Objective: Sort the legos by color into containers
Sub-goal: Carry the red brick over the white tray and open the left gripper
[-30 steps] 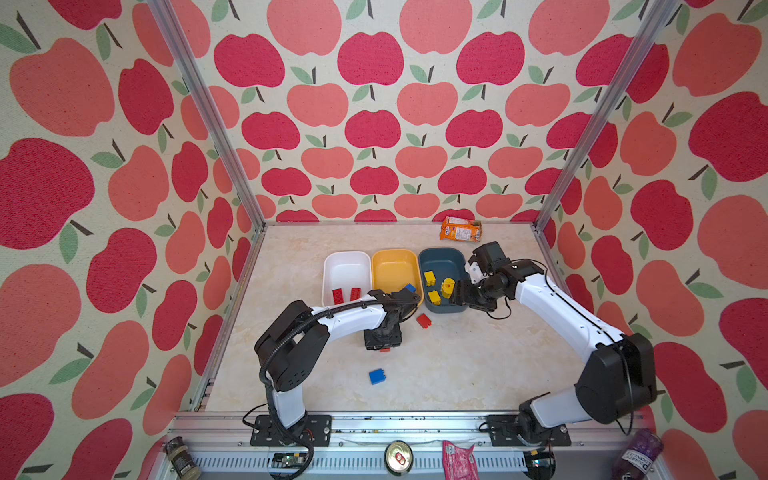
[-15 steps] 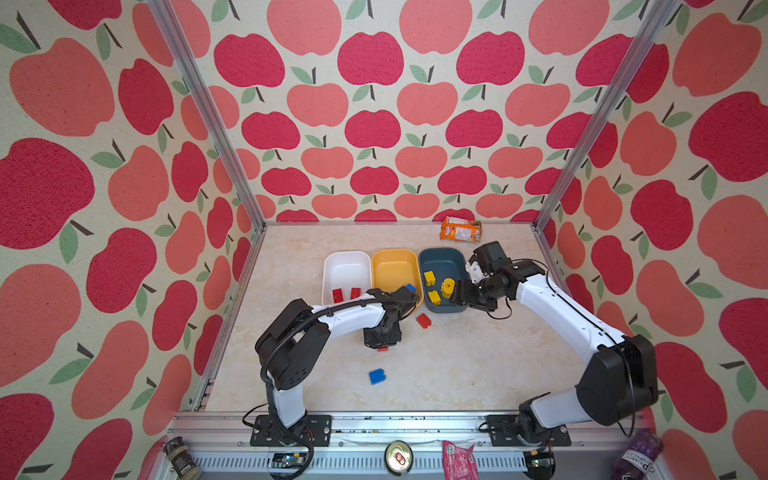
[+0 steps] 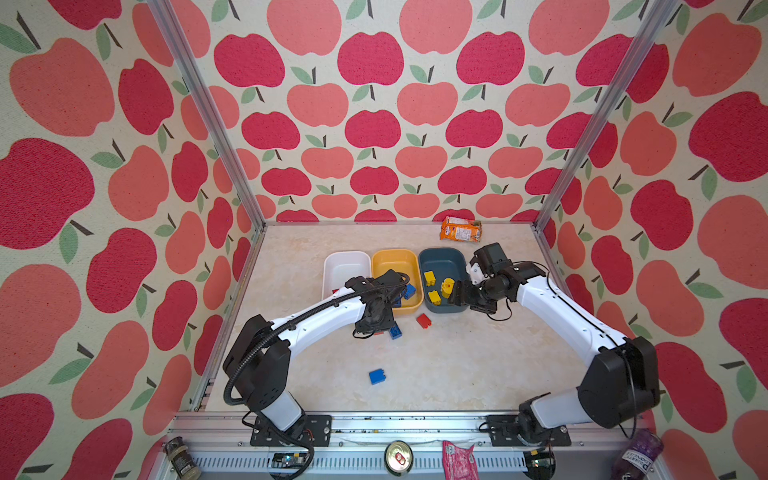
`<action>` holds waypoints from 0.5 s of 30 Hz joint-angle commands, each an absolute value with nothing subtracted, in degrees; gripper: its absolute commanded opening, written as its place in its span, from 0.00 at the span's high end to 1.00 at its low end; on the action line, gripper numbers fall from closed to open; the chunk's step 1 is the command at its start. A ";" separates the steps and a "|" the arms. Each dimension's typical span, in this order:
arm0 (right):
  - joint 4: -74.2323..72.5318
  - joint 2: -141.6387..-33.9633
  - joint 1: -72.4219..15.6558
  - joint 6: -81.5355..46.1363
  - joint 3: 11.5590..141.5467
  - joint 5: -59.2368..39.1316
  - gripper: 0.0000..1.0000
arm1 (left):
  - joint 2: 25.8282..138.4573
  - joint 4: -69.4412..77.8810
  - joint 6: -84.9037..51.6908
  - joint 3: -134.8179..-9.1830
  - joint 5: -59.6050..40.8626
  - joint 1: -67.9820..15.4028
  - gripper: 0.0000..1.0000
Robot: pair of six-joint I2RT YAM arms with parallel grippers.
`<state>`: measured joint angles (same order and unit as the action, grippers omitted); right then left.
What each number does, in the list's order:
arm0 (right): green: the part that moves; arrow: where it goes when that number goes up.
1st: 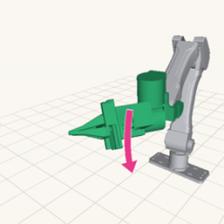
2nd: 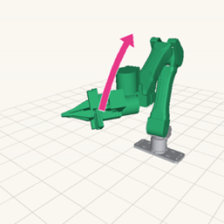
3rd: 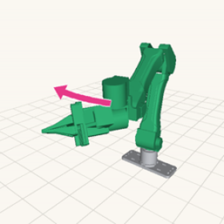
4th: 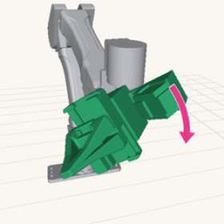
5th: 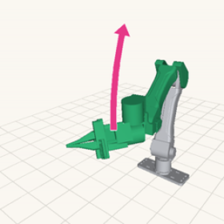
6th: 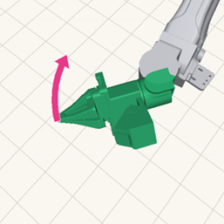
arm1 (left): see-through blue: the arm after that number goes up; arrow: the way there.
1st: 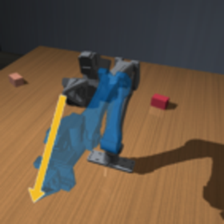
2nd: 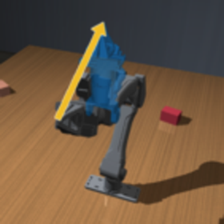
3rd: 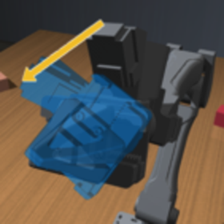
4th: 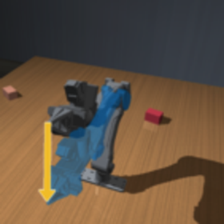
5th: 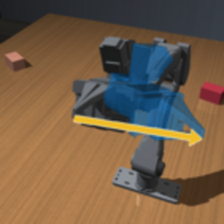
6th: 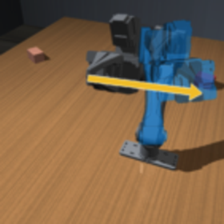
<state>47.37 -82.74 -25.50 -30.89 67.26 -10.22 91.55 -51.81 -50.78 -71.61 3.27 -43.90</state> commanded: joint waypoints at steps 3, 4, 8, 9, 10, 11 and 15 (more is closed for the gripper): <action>47.29 -80.14 -26.18 -32.85 65.68 -10.93 0.15 | 90.17 -55.25 -43.49 -76.29 4.58 -38.40 0.80; 47.29 -79.86 -26.34 -33.11 65.44 -10.81 0.15 | 90.42 -55.22 -41.84 -77.41 4.40 -37.17 0.80; 47.42 -78.71 -26.61 -33.90 64.82 -10.24 0.14 | 92.82 -55.11 -35.53 -81.94 3.16 -32.67 0.80; 47.46 -78.50 -26.71 -34.02 64.73 -9.98 0.13 | 93.68 -54.91 -33.94 -83.16 2.49 -31.41 0.80; 47.55 -78.20 -26.70 -34.24 64.69 -9.72 0.13 | 94.75 -54.72 -32.53 -84.28 1.79 -30.20 0.80; 47.64 -78.03 -26.79 -34.41 64.73 -9.59 0.13 | 95.53 -54.54 -31.40 -85.13 1.16 -29.26 0.81; 48.14 -77.10 -26.87 -35.01 64.83 -8.68 0.12 | 99.89 -53.27 -26.00 -88.85 -0.48 -25.35 0.81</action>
<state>47.24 -78.91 -26.24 -33.52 65.32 -9.87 96.66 -53.10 -32.73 -86.37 1.39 -27.27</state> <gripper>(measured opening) 0.877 0.337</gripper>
